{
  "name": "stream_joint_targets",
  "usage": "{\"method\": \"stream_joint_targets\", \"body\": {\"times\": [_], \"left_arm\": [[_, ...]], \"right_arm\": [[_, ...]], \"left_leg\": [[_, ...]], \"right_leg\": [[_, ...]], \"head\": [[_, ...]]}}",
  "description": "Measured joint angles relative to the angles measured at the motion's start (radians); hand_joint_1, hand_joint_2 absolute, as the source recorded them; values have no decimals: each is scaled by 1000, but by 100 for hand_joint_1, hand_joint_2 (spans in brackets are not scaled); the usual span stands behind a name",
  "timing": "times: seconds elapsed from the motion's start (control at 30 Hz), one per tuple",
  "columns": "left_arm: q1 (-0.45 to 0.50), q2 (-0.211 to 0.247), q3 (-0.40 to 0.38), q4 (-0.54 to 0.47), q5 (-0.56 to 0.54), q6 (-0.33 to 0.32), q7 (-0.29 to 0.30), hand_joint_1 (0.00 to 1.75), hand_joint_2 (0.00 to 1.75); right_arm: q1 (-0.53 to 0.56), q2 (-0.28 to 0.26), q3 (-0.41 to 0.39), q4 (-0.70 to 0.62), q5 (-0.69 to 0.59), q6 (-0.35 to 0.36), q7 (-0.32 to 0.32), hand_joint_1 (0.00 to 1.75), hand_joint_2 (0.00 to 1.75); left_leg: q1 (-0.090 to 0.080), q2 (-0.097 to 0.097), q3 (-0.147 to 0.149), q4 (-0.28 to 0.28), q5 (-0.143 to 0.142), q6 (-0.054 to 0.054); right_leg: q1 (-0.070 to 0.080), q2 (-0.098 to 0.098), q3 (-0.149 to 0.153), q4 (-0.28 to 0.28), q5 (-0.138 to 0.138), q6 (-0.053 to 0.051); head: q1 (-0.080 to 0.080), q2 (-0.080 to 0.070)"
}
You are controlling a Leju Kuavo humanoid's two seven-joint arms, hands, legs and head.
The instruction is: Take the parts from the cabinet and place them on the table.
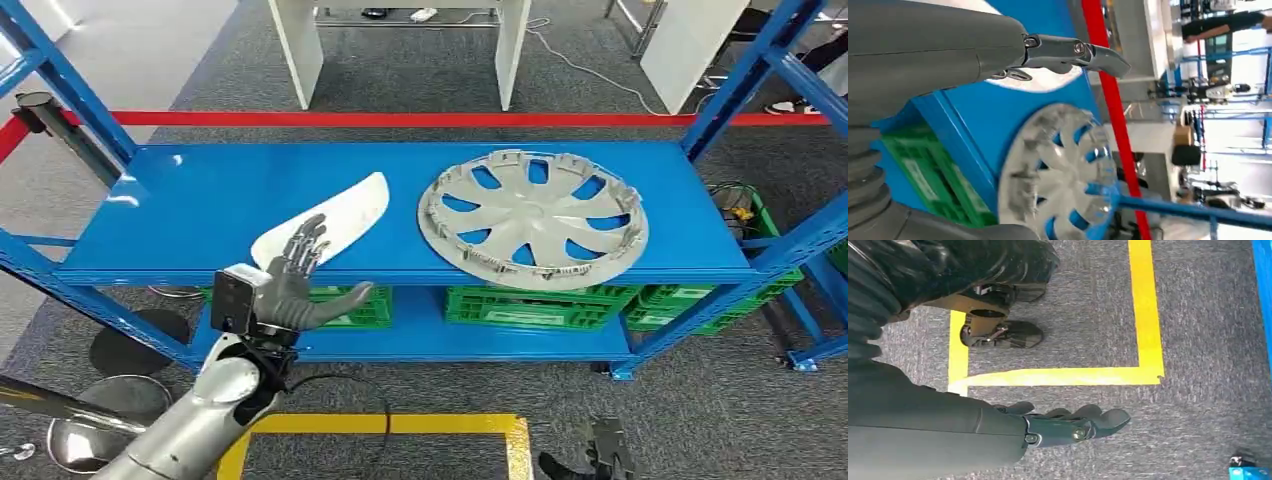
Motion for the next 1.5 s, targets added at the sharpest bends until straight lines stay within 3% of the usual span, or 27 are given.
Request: {"method": "stream_joint_targets", "body": {"times": [0.23, 0.33, 0.43, 0.53, 0.83, 1.13, 1.5], "left_arm": [[16, 23, 6, -27, -28, 20, 14, 0, 175], [29, 35, 7, -47, -112, 70, 61, 0, 175], [77, 63, 19, -108, -294, 162, 149, 0, 175], [119, 81, 31, -171, -390, 180, 190, 0, 175], [160, 91, 42, -228, -534, 185, 301, 0, 175], [179, 101, 53, -228, -545, 182, 312, 0, 175], [185, 100, 71, -208, -610, 154, 380, 0, 175]], "right_arm": [[2, 0, -8, 0, -2, 0, -1, 0, 175], [5, 0, -24, 0, -8, -4, -11, 0, 175], [19, 0, -58, 1, -28, -18, -32, 0, 175], [34, 0, -90, 2, -30, -19, -44, 0, 175], [39, 0, -165, 12, -1, -35, -36, 0, 175], [38, 0, -198, 17, 2, -36, -34, 0, 175], [33, 0, -238, 18, 64, -36, -12, 0, 175]], "left_leg": [[0, 0, 0, 0, 0, 0], [0, 0, 0, 0, 0, 0], [0, 0, 0, 0, 0, 0], [0, 0, 0, 0, 0, 0], [0, 0, 0, 0, 0, 0], [0, 0, 0, 0, 0, 0], [0, 0, 0, 0, 0, 0]], "right_leg": [[0, 0, 0, 0, 0, 0], [0, 0, 1, 0, 0, 0], [0, 0, 0, 0, 0, 0], [0, -1, 0, 0, -1, 0], [0, 0, 0, 0, 0, 0], [0, 0, 0, 0, 0, 0], [0, 0, 0, 0, 0, 0]], "head": [[0, 0], [0, 0], [0, 0], [0, 0], [0, 0], [0, 0], [0, 0]]}}
